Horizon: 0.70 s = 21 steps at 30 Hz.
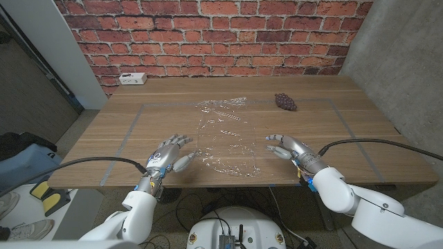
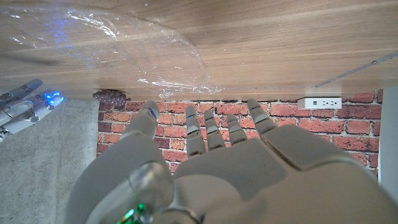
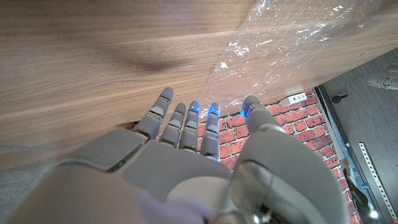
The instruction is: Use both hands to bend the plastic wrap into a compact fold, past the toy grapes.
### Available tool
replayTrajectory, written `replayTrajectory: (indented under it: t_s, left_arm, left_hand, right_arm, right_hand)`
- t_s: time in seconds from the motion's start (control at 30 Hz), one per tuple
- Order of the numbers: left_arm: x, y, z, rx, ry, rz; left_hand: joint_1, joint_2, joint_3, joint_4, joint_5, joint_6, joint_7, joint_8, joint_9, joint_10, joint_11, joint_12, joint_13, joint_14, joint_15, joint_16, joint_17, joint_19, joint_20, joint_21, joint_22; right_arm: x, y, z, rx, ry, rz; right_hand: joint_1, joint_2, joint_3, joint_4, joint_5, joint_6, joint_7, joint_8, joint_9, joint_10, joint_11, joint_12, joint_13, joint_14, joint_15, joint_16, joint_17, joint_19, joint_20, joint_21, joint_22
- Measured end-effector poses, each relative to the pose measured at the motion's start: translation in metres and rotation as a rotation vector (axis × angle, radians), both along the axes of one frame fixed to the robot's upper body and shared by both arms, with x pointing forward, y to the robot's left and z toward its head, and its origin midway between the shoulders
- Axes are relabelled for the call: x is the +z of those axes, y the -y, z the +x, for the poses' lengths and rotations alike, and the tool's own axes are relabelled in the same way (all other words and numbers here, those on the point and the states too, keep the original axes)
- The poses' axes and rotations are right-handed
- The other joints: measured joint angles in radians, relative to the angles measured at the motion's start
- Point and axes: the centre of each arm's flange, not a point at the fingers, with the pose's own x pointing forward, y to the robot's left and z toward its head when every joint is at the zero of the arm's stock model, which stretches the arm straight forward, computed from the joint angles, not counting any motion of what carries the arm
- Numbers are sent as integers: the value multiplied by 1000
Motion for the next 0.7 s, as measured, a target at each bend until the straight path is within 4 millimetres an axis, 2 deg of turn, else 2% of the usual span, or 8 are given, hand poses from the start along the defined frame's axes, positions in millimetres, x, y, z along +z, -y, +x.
replayTrajectory:
  t_s: [0.13,0.2,0.53,0.7]
  left_arm:
    - [0,-1,0,15,0,14]
    - [1,1,1,18,0,28]
    - [2,4,2,49,4,83]
    - [3,6,4,61,2,111]
  left_hand:
    - [12,0,4,-4,0,10,-4,0,0,5,-5,0,0,5,-5,0,0,11,-4,0,0]
    - [19,-7,4,-4,0,15,-9,4,0,5,-5,0,0,5,-5,0,0,16,1,0,0]
    - [65,-26,9,-15,0,44,-30,8,0,11,-18,-6,0,16,-5,0,0,33,-6,0,0]
    - [92,-37,10,-15,0,73,-29,15,0,14,-22,-7,0,20,-9,0,0,41,-9,0,-5]
  right_arm:
    - [-2,-4,-2,5,-3,-3]
    - [-3,-5,-3,0,1,-10]
    - [-10,-13,-9,-6,5,-34]
    - [-13,-16,-12,-17,14,-49]
  right_hand:
    - [20,-11,4,-4,0,18,4,0,0,14,-10,4,0,12,1,0,0,14,-1,0,0]
    - [31,-10,8,-8,0,24,4,0,0,19,-5,4,0,20,-2,0,-4,20,-2,0,0]
    - [136,-48,15,-15,-5,98,5,17,0,62,-27,4,0,61,-21,7,-5,54,4,0,0]
    - [204,-62,22,-17,-4,131,2,21,1,84,-41,4,0,77,-27,7,-4,70,13,0,0]
